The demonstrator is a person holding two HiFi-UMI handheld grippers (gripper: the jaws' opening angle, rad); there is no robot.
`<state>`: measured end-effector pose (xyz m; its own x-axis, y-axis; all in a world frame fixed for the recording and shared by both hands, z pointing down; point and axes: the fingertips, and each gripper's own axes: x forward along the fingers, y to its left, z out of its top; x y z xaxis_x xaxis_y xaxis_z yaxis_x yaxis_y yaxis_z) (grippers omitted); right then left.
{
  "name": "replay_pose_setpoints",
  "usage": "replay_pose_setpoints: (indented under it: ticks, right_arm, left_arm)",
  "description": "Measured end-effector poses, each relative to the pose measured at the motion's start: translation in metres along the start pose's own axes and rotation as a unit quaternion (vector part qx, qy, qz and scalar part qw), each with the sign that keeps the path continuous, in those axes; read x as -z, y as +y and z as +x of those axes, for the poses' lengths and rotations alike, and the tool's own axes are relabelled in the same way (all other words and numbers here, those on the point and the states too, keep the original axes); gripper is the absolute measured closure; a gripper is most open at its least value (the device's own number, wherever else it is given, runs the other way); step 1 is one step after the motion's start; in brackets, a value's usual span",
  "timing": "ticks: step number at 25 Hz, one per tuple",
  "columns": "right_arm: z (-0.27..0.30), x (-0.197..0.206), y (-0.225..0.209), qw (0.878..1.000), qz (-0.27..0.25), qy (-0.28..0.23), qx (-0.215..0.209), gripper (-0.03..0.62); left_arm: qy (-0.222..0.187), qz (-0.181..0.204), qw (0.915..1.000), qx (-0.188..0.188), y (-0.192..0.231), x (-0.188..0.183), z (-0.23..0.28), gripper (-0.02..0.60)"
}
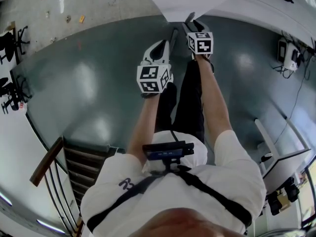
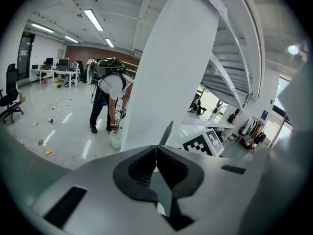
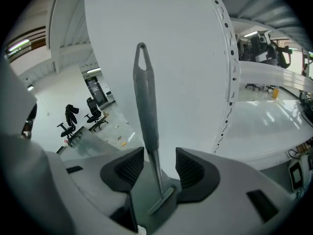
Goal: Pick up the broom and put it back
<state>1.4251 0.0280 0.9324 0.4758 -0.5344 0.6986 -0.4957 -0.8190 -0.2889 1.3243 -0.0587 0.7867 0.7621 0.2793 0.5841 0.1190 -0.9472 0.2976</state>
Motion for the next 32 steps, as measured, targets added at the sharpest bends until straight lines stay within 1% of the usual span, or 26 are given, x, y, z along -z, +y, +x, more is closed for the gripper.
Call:
replay_pose_setpoints:
  ticks: [9,14,17,19,23,28,32]
  right_arm:
    - [-0.03,-0.004,0.008,1.0,-0.002,-0.026,-0.012,0.41]
    - [-0.061,-0.012,0.015,0.998,0.005,-0.055,-0.021,0.41]
    - [-0.089,-0.018,0.024,0.997,0.012,-0.077,-0.026,0.41]
    - [-0.109,-0.023,0.032,0.995,0.022,-0.09,-0.027,0.41]
    - [-0.153,-0.044,0.038,0.992,0.023,-0.125,-0.013,0.41]
    - [-0.209,-0.068,0.06,0.988,-0.02,-0.155,0.011,0.411]
    - [-0.253,-0.089,0.085,0.981,-0.036,-0.192,0.012,0.411]
  left_arm:
    - [0.001,0.0,1.0,-0.002,-0.003,0.002,-0.002,0.569]
    - [-0.009,0.002,1.0,-0.002,-0.007,-0.005,-0.009,0.569]
    - [-0.014,0.01,0.9998,0.002,-0.011,-0.011,-0.02,0.569]
    - [-0.014,0.025,0.9996,0.009,-0.015,-0.014,-0.028,0.569]
    - [-0.029,0.052,0.998,0.018,-0.025,-0.033,-0.043,0.569]
    - [-0.059,0.074,0.995,0.033,-0.034,-0.064,-0.071,0.569]
    - [-0.088,0.082,0.9919,0.042,-0.048,-0.09,-0.098,0.569]
